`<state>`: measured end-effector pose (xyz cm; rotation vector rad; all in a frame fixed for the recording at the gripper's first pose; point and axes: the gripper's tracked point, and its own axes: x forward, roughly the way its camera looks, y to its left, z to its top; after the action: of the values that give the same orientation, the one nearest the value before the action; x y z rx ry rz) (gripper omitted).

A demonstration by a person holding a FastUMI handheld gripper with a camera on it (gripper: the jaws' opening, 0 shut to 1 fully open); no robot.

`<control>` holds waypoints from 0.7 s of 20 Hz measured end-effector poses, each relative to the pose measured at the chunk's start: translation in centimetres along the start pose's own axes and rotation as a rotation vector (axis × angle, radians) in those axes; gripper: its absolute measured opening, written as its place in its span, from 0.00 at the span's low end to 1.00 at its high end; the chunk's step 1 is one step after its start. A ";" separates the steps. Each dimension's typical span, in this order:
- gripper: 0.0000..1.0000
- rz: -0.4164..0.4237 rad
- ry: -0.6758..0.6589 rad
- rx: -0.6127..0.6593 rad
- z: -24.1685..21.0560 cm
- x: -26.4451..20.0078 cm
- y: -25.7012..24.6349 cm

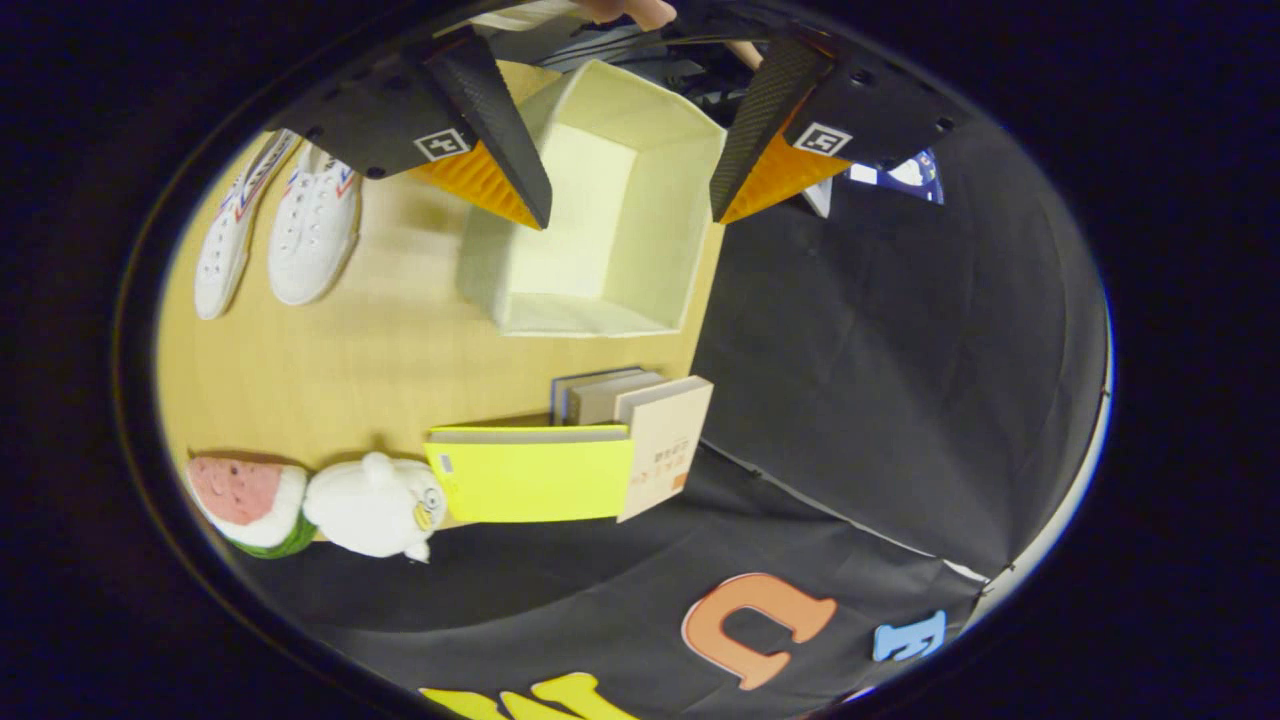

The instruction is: Open the storage box then place both shoes into the box .Put the left shoe in first, then the right shoe, with the right side of both shoes facing outward in a uniform manner.

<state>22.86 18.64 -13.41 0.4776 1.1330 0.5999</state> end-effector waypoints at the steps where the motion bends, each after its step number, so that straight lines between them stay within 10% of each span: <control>1: 1.00 -0.020 -0.009 0.016 -0.2 -0.5 -1.7; 14: 0.99 -0.298 0.108 -0.016 -6.6 -2.7 -20.1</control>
<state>19.91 2.17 -26.58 0.2576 1.2732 0.3775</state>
